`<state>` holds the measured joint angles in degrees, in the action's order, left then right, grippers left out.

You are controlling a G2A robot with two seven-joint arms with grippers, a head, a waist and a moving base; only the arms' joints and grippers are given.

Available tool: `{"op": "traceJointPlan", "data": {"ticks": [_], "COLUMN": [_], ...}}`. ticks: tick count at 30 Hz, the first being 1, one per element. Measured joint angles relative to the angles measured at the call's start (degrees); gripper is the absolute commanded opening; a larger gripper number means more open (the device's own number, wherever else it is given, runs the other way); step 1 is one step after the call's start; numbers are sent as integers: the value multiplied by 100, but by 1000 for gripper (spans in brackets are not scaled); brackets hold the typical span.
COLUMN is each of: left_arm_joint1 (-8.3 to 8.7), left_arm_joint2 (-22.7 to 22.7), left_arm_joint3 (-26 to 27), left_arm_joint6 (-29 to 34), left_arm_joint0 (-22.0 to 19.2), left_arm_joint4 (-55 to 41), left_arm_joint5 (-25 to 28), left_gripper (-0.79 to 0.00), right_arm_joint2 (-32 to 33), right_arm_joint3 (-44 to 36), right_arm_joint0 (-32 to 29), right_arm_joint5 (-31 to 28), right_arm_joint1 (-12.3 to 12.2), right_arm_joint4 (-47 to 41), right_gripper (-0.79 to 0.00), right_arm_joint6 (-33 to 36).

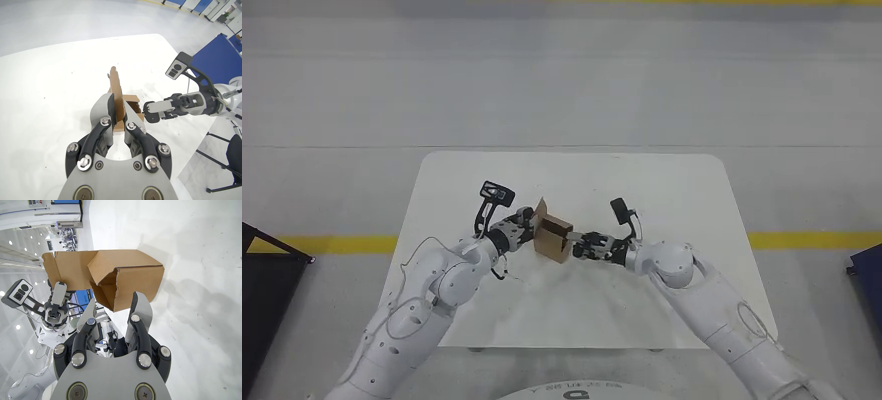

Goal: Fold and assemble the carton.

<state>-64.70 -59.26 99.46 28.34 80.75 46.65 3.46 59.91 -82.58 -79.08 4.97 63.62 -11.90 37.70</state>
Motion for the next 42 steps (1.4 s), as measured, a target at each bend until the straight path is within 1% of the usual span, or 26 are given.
{"op": "traceJointPlan", "data": {"ticks": [1,3,4,7,9,14,16,19,23,28,30,31,32,33,34,35,37,38,39,40,42], "left_arm_joint1": [-2,-5,-6,-11,-14,-17,-22,-32,-43,-52,-55,-56,-58,-60,-61,-62,-63,-63,-63,-62,-61], "left_arm_joint2": [9,22,28,36,37,43,54,76,92,95,96,98,99,99,99,98,90,84,78,74,66], "left_arm_joint3": [12,24,24,23,30,88,94,81,57,36,25,23,19,17,15,13,12,13,16,21,34], "left_arm_joint6": [14,42,55,72,79,105,119,134,137,145,144,144,142,140,137,134,131,131,130,130,133], "left_arm_joint0": [9,18,19,20,22,36,32,8,-9,-16,-18,-19,-21,-21,-21,-21,-20,-18,-16,-12,-1], "left_arm_joint4": [0,5,6,6,13,56,57,53,49,45,50,57,66,70,74,81,88,94,103,117,145], "left_arm_joint5": [9,37,55,95,118,167,183,198,210,228,235,239,243,246,248,254,263,271,275,279,285], "left_gripper": [-625,-588,-588,-579,-570,-563,-557,-560,-551,-542,-542,-545,-545,-545,-545,-548,-548,-548,-548,-551,-551], "right_arm_joint2": [-17,-62,-82,-141,-177,-308,-367,-452,-514,-592,-611,-588,-515,-422,-308,-138,115,259,347,408,450], "right_arm_joint3": [57,200,262,461,595,847,908,972,984,820,716,669,606,562,523,474,395,346,311,284,261], "right_arm_joint0": [37,126,164,289,390,635,701,782,794,707,662,628,563,502,436,344,203,127,84,59,94], "right_arm_joint5": [-47,-172,-224,-372,-399,-314,-268,-213,-291,-206,-80,-65,-106,-183,-281,-424,-657,-810,-923,-1024,-1124], "right_arm_joint1": [9,30,40,76,103,173,194,222,236,228,229,229,223,212,195,168,127,100,82,67,49], "right_arm_joint4": [-27,-81,-102,-182,-241,-295,-261,-177,-6,502,685,682,580,438,271,41,-310,-509,-632,-720,-796], "right_gripper": [-403,-388,-382,-317,-305,-366,-379,-376,-363,-363,-311,-209,-172,-197,-240,-243,-280,-292,-345,-366,-366], "right_arm_joint6": [44,138,165,210,219,222,225,220,174,-146,-336,-422,-489,-493,-469,-414,-271,-101,55,228,603]}}
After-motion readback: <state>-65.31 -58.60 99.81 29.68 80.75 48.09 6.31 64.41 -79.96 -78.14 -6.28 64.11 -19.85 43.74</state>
